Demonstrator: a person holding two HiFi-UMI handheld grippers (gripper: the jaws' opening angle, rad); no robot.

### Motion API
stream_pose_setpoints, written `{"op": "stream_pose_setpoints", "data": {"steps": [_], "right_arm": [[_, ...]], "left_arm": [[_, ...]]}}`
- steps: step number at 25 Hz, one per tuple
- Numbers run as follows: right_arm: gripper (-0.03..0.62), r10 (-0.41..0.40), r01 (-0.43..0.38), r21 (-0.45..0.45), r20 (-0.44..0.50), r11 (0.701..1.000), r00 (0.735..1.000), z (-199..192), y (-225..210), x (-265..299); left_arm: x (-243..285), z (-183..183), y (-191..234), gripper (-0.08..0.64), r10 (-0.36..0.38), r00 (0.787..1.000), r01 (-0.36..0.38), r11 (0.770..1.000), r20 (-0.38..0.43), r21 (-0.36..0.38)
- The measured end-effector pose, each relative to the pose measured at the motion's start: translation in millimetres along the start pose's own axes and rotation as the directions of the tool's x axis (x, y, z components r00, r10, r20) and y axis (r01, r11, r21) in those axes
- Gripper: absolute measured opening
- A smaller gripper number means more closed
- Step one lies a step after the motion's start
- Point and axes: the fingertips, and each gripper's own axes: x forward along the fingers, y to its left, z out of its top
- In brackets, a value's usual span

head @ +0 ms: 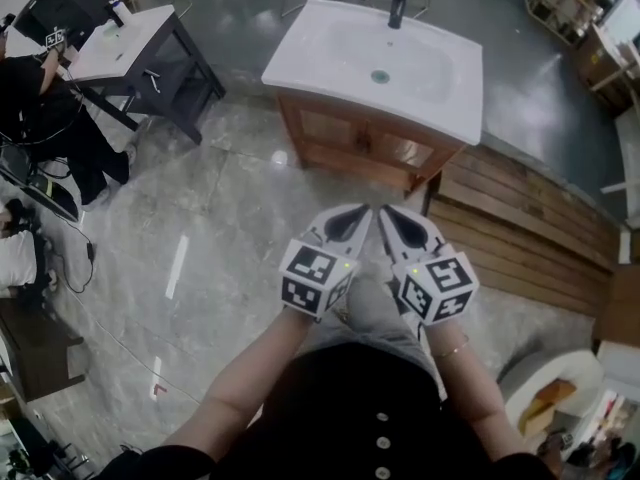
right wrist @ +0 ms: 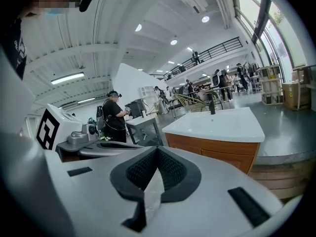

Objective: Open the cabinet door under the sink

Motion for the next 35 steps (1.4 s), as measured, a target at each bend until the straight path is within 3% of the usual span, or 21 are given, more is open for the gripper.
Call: {"op": "stream_pose_setpoints", "data": {"steps": [14, 22, 35], "right_arm": [[0.008, 0.042, -0.042, 0.008, -0.084, 0.999, 0.996, -6.8, -52.4, 50.8], [0.008, 0.034, -0.031, 0.026, -0.117, 0.999, 0.993, -20.8, -86.4, 88.6], [0.008, 0.024, -0.015, 0.058, -0.147, 0.998, 0.989, -62.6, -128.8, 138.8]], "left_arm": [[55.3, -7.5, 34.0, 0.008, 0.068, 0.997, -0.071, 0.996, -0.048, -0.06], [92.1, -22.7, 59.6, 0.008, 0.043, 0.998, -0.049, 0.99, -0.046, -0.135], [142.7, -58.9, 104.8, 0.008, 0.113, 0.992, -0.118, 0.986, -0.052, -0.115]]}}
